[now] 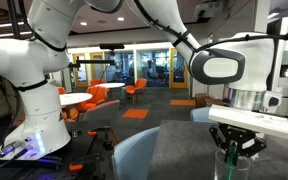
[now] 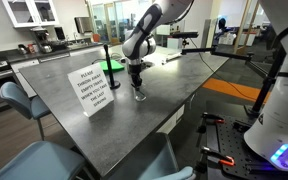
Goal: Take the pen out of the glass
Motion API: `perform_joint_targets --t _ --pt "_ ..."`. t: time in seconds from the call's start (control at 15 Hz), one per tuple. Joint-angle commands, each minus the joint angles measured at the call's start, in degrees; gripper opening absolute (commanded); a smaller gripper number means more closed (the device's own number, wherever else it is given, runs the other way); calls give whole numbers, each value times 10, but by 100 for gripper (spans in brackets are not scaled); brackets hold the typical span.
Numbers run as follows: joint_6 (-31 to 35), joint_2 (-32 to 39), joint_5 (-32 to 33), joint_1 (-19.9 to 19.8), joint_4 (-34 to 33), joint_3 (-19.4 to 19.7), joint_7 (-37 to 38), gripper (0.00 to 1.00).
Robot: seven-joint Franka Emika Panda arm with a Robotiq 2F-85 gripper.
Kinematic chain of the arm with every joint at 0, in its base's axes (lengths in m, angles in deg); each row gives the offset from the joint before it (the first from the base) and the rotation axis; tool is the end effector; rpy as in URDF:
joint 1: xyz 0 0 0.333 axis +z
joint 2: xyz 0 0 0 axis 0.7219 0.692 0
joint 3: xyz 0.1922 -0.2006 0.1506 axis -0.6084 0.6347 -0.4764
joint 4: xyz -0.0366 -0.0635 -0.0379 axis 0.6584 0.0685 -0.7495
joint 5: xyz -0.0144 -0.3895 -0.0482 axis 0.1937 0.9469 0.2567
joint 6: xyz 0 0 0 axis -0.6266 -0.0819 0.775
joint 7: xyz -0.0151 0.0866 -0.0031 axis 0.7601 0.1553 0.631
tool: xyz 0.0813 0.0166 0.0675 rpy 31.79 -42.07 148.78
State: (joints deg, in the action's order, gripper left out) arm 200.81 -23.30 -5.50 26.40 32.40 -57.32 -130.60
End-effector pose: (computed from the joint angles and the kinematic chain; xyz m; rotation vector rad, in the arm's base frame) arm 0.6144 -0.2343 0.1825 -2.8678 -1.1954 0.0050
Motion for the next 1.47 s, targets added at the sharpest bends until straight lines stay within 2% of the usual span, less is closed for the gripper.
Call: perform_joint_targets --t 0.0,0.07,0.33,0.53,0.8,1.13,1.4 --pt "-26 6 10 -6 -19 -5 11 1" --pt "-26 1 8 -8 -15 -7 10 4" --pt "-24 -25 6 -11 4 -9 4 4" --pt "-52 -57 0 -12 16 -15 -3 4" --pt "-63 -118 -35 -18 51 -38 -39 4" --pt "-66 -197 2 26 118 -29 -47 4" --pt "-76 -198 29 64 154 -28 -42 4"
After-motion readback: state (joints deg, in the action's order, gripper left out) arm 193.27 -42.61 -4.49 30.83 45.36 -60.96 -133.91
